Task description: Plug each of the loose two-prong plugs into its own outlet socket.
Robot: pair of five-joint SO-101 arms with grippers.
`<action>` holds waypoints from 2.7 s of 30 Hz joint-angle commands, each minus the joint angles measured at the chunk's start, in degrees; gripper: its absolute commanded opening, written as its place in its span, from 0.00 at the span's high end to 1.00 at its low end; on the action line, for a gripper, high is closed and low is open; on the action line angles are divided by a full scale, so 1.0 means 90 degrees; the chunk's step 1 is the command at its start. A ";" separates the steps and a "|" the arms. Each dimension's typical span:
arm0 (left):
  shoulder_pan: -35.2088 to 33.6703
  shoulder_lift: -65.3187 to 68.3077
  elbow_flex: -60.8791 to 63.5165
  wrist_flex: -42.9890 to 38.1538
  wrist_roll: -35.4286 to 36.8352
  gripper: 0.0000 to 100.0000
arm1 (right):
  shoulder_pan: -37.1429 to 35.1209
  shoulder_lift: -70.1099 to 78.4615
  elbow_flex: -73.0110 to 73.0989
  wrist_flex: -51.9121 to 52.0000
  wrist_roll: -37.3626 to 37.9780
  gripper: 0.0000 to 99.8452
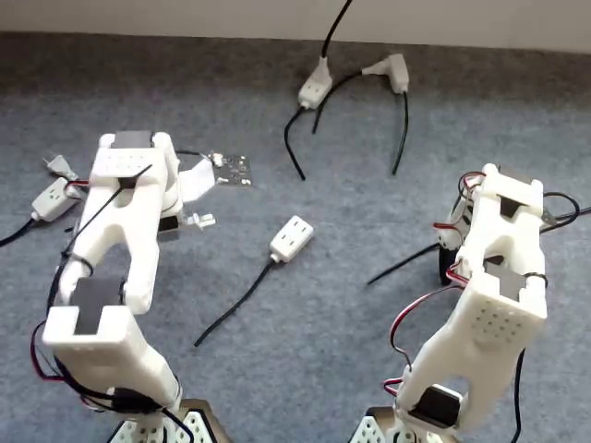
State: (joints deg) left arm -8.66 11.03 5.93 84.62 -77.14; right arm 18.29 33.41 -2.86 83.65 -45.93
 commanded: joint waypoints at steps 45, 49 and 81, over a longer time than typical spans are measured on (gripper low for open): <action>0.0718 0.0386 0.1099 -0.0947 0.0020 0.89 | -0.0151 0.0034 0.0044 -0.0269 -0.0020 0.66; 0.0708 0.0396 0.1118 -0.0947 0.0020 0.89 | -0.0151 0.0034 0.0044 -0.0269 -0.0020 0.66; 0.0444 0.0347 0.1099 -0.0947 0.0000 0.99 | -0.0151 0.0034 0.0044 -0.0269 -0.0020 0.66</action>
State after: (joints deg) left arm -5.32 14.90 17.54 76.62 -77.05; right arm 18.20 33.41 -2.86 83.47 -45.93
